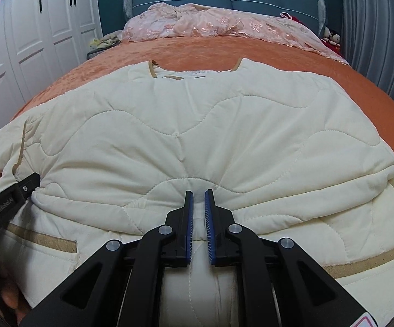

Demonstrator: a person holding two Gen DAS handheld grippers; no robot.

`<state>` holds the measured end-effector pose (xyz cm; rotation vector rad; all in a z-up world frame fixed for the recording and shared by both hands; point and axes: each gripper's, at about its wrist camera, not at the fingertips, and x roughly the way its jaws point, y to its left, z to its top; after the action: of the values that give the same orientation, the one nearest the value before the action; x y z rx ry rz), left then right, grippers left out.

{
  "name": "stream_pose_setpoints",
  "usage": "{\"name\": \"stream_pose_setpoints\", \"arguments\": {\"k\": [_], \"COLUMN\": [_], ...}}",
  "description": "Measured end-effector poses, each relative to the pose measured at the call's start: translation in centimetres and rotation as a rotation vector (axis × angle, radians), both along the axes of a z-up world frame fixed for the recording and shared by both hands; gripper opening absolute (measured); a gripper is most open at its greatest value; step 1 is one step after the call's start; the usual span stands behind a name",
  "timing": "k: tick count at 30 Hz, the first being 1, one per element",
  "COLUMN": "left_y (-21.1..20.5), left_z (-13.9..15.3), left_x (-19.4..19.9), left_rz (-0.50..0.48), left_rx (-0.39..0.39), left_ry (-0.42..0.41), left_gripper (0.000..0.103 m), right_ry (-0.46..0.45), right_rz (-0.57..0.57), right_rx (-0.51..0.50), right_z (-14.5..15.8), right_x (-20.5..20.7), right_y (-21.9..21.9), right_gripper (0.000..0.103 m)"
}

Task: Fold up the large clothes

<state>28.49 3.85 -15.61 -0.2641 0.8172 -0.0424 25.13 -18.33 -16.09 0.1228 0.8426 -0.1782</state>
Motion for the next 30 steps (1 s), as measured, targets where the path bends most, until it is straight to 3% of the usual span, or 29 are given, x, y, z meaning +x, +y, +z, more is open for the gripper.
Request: {"name": "stream_pose_setpoints", "arguments": {"k": [1,3,6,9,12,15,17,19,20,21,23,27,30], "left_y": [1.0,4.1,11.0,19.5,28.1,35.4,38.1,39.0,38.9,38.8,37.8,33.1,24.8], "left_z": [0.4,1.6,4.4,5.7,4.2,2.4,1.7,1.7,2.0,2.1,2.5,8.4,15.7], "left_x": [0.0,-0.7,-2.7,-3.1,-1.5,-1.2,-0.8,0.3,1.0,1.8,3.7,5.3,6.1], "left_rz": [-0.012,-0.011,0.108,0.264,0.429,0.582,0.625,0.635,0.625,0.598,0.551,0.425,0.241], "left_rx": [-0.072,-0.198,-0.246,-0.215,-0.218,-0.323,-0.393,-0.385,-0.36,-0.343,-0.341,-0.275,-0.226], "left_ry": [0.02,0.057,-0.001,-0.031,0.062,0.097,0.083,0.077,0.067,0.072,0.111,-0.002,-0.129], "left_gripper": [0.018,0.033,0.076,0.086,0.086,0.083,0.082,0.08,0.069,0.039,0.007,0.006,0.006], "right_ry": [0.003,0.005,0.005,0.003,0.005,0.007,0.007,0.007,0.007,0.007,0.006,0.003,0.0], "right_rz": [-0.001,-0.001,-0.002,-0.003,-0.003,-0.004,-0.004,-0.004,-0.004,-0.004,-0.004,-0.004,-0.005], "right_rx": [0.002,-0.001,-0.013,-0.006,-0.015,-0.03,-0.031,-0.03,-0.031,-0.032,-0.029,-0.022,-0.011], "right_z": [0.1,0.2,0.3,0.4,0.4,0.4,0.3,0.3,0.4,0.3,0.3,0.3,0.4], "right_x": [0.0,0.1,0.1,0.1,0.1,0.2,0.2,0.2,0.3,0.3,0.2,0.2,0.2], "right_y": [0.0,-0.1,0.0,-0.1,0.0,0.1,0.1,0.2,0.2,0.2,0.1,0.1,0.1], "right_gripper": [0.01,0.01,0.01,0.01,0.01,0.01,0.01,0.01,0.01,0.01,0.01,0.01,0.01]}}
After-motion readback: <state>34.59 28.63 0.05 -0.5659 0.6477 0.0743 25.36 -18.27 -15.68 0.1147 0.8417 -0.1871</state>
